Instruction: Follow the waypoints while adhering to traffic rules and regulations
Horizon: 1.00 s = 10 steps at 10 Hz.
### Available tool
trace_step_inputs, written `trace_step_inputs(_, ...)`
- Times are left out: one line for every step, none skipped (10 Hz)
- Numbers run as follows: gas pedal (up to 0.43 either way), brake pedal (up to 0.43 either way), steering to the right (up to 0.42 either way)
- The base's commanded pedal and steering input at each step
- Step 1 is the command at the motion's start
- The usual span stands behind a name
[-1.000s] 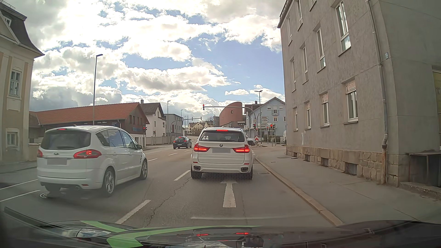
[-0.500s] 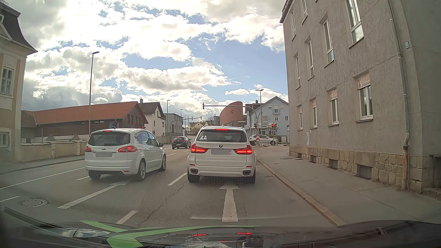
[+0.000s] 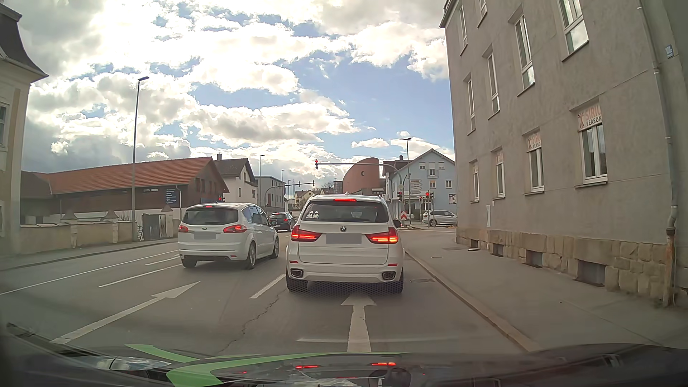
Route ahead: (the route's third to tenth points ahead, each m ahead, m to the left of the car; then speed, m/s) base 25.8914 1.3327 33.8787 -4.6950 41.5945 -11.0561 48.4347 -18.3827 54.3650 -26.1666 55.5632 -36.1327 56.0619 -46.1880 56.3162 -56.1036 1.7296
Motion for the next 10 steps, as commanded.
trace_step_inputs(0.000, 0.159, -0.006)
trace_step_inputs(0.000, 0.171, -0.005)
trace_step_inputs(0.000, 0.171, -0.005)
trace_step_inputs(0.000, 0.171, -0.005)
trace_step_inputs(0.000, 0.171, -0.005)
trace_step_inputs(0.000, 0.171, -0.005)
trace_step_inputs(0.000, 0.171, -0.005)
trace_step_inputs(0.000, 0.159, -0.005)
trace_step_inputs(0.000, 0.159, -0.005)
trace_step_inputs(0.000, 0.171, -0.005)
